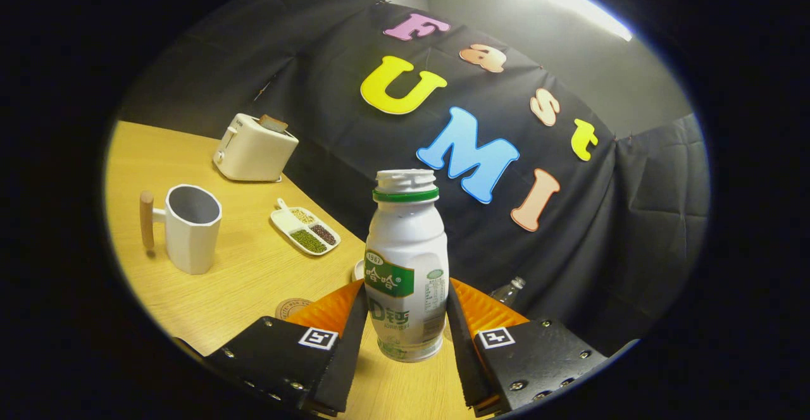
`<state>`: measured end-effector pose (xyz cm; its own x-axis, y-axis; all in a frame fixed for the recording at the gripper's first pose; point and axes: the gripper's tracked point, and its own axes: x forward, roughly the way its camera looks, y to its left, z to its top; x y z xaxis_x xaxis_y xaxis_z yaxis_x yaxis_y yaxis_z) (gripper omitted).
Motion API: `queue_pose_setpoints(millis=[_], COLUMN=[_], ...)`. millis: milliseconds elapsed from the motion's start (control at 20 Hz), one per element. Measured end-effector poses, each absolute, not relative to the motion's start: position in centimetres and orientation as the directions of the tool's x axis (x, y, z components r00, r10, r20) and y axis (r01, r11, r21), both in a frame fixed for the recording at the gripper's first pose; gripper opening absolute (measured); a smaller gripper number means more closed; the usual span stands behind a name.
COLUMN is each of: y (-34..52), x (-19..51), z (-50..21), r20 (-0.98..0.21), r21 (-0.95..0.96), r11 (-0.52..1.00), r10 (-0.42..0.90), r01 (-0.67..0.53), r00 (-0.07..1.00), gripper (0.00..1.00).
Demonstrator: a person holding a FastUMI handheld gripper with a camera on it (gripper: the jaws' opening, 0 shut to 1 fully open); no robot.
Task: Take the bottle from table, then pour the juice into the cup, finally place the bottle on the coaster
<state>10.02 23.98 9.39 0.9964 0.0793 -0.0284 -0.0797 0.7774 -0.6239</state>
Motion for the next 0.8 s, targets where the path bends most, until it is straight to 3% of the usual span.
queue_pose_setpoints(millis=[800], y=[27.1], x=[9.9], z=[11.3], r20=[0.071], r21=[-0.85], r11=[0.526], r10=[0.063], r01=[0.028], r00=[0.995], gripper=[0.66])
